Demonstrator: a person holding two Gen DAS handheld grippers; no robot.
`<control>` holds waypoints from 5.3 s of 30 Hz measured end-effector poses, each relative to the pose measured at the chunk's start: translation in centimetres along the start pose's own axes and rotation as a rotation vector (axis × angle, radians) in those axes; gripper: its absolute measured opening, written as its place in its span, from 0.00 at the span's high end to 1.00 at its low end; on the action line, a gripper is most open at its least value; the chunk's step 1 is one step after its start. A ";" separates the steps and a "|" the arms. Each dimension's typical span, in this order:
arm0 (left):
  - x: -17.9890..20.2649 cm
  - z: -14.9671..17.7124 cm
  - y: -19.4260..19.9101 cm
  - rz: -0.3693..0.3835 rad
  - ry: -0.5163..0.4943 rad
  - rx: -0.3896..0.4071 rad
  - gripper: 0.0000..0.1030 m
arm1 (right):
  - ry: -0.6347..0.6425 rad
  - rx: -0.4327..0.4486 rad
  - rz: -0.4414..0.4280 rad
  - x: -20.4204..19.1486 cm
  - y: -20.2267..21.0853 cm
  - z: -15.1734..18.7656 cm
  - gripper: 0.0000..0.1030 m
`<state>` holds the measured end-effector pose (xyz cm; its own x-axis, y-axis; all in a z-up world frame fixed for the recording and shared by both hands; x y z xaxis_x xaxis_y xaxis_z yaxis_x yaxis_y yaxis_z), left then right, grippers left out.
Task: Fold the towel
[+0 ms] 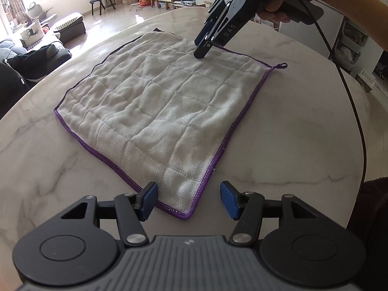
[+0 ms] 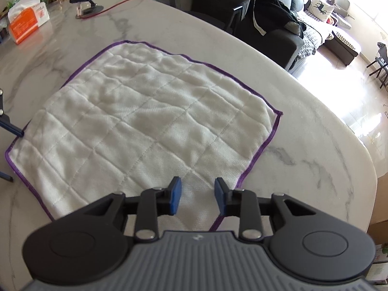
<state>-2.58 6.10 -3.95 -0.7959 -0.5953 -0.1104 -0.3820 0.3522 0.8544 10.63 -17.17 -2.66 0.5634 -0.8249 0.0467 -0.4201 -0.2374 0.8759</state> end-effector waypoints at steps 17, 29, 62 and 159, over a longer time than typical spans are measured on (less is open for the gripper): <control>-8.5 -0.5 1.3 -0.034 0.239 0.022 0.44 | -0.233 -0.001 -0.006 4.2 0.4 0.3 0.58; -6.4 -0.8 0.9 0.031 0.157 -0.035 0.34 | -0.255 0.009 0.009 5.4 0.6 -0.9 0.44; -19.1 -3.8 -3.2 -0.122 0.633 -0.004 0.50 | -0.345 0.069 0.036 8.0 -0.2 -4.0 0.45; -17.8 -9.3 -2.8 -0.256 0.581 0.162 0.49 | -0.201 0.111 -0.030 -0.8 3.0 0.9 0.54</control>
<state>17.03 9.03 0.33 -0.3046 -0.9520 0.0306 -0.6278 0.2248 0.7452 8.24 -17.73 -0.50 0.4280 -0.8998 -0.0848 -0.4877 -0.3090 0.8165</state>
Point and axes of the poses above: each gripper's, at about its wrist camera, not at the fingertips, and y roughly against the way its jaws point, x to its right, z to its underside, the point moved 1 cm from there along -y, roughly the way its jaws point, and after that the axes turned 7 degrees about -y, right-handed, at the moved point
